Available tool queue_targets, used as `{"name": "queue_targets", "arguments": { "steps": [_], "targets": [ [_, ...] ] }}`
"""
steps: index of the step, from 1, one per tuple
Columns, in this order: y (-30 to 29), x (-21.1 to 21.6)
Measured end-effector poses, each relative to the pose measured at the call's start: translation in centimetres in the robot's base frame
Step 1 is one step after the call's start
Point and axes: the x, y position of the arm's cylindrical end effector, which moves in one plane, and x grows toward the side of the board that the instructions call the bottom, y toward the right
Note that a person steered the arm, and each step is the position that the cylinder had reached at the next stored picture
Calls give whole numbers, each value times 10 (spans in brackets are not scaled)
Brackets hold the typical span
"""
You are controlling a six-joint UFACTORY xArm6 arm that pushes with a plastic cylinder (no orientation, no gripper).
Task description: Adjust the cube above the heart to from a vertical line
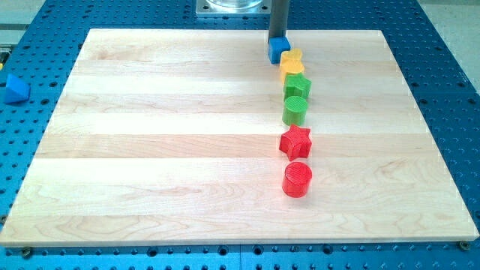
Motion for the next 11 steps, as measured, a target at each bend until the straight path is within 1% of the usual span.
{"name": "queue_targets", "arguments": {
  "steps": [1,2,3,4,6,9,10,11],
  "targets": [
    [-27,1],
    [-76,10],
    [-66,41],
    [-57,56],
    [-43,42],
    [-12,42],
    [-11,33],
    [-11,15]
  ]
}}
